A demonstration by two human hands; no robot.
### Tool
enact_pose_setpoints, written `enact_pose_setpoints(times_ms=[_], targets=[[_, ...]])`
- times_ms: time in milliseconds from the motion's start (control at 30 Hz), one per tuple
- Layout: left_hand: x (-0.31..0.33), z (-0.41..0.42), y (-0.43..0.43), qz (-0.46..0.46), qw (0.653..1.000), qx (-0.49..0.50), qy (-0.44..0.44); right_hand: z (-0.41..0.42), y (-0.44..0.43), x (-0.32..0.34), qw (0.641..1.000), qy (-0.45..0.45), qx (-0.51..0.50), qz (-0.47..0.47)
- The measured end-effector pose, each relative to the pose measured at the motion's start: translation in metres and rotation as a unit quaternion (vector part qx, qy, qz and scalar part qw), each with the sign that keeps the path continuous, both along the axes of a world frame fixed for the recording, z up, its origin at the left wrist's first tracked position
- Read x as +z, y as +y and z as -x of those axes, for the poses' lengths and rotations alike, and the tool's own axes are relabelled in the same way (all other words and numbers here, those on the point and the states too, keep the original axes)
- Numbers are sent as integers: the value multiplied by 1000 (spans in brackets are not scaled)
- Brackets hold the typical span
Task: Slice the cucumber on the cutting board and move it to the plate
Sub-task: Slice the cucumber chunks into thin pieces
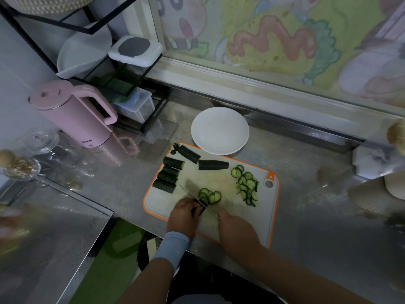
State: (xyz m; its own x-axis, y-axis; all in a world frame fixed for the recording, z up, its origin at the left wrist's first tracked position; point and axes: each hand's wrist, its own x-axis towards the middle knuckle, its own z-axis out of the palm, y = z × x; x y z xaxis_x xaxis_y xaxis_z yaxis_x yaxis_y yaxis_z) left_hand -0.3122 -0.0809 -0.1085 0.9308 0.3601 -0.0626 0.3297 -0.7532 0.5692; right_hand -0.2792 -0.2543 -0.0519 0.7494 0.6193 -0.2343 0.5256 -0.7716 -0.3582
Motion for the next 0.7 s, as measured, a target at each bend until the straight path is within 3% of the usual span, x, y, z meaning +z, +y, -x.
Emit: enact_pose_setpoints(times_ms=[567,700], targets=[[2,3,-7,-13,999,2,-30,-12,26,-10,999,19,6,46],[1,2,-4,-7,1000,11,11,-6,12,-8,1000,11,3,-14]])
